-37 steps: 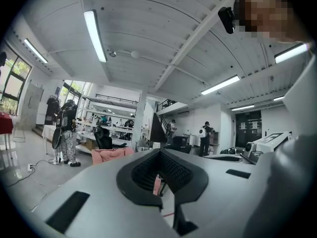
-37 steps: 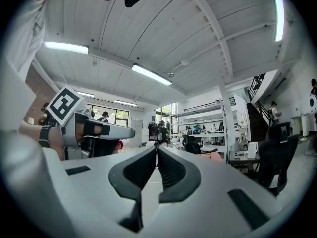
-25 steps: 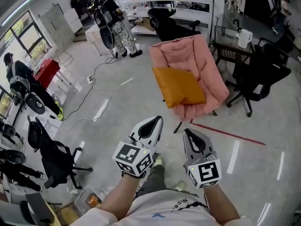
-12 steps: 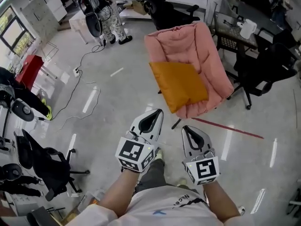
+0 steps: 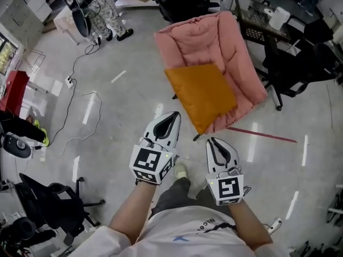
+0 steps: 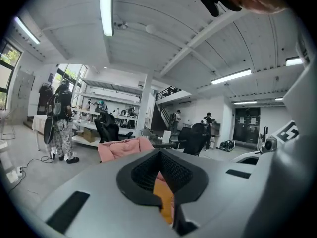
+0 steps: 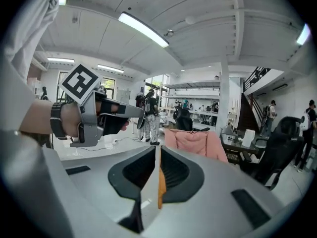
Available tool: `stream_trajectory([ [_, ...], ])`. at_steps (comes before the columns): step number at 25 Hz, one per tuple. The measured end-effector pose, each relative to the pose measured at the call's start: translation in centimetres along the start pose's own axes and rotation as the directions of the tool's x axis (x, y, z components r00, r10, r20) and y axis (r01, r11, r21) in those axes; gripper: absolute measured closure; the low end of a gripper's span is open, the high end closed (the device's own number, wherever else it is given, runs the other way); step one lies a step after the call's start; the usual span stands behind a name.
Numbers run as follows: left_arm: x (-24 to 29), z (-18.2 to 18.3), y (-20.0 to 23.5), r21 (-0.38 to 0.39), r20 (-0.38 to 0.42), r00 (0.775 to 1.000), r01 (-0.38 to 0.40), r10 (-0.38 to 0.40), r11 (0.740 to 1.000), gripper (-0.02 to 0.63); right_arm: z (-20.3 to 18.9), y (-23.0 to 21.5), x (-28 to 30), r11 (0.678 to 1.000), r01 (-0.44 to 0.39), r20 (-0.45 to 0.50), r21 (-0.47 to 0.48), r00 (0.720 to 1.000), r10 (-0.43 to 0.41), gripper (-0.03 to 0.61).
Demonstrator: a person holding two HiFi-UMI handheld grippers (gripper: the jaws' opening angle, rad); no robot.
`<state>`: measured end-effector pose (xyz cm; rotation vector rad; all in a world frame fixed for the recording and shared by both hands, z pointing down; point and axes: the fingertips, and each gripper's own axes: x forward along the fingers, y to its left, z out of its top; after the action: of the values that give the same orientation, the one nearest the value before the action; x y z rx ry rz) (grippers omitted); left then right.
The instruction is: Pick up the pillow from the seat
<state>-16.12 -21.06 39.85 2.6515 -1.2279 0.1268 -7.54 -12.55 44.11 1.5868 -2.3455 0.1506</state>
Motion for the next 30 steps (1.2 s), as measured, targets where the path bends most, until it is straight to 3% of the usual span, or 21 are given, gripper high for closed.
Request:
stream_trajectory([
  [10, 5.9, -7.2, 5.4, -0.039, -0.080, 0.997, -0.020, 0.017, 0.999, 0.604, -7.2, -0.6, 5.9, 0.997, 0.045, -0.112, -0.054, 0.992, -0.051, 0.546],
  [17, 11.3, -13.2, 10.4, -0.172, -0.096, 0.991, -0.111, 0.095, 0.979, 0.598, -14.8, -1.9, 10.4, 0.986, 0.036, -0.169, -0.164, 0.984, -0.064, 0.430],
  [25, 16.7, -20.5, 15.6, -0.286, -0.114, 0.982, -0.177, 0.150, 0.942, 0.446, -23.1, -1.2, 13.7, 0.921, 0.003, -0.187, -0.389, 0.979, -0.083, 0.331],
  [28, 18.5, -22.4, 17.3, -0.340, -0.110, 0.979, -0.199, 0.171, 0.919, 0.359, -25.6, -0.9, 14.4, 0.895, -0.002, -0.189, -0.447, 0.978, -0.092, 0.305],
  [30, 19.5, -23.3, 18.2, -0.370, -0.109, 0.979, -0.202, 0.174, 0.907, 0.336, -27.1, -0.6, 14.8, 0.881, 0.000, -0.192, -0.474, 0.976, -0.103, 0.296],
])
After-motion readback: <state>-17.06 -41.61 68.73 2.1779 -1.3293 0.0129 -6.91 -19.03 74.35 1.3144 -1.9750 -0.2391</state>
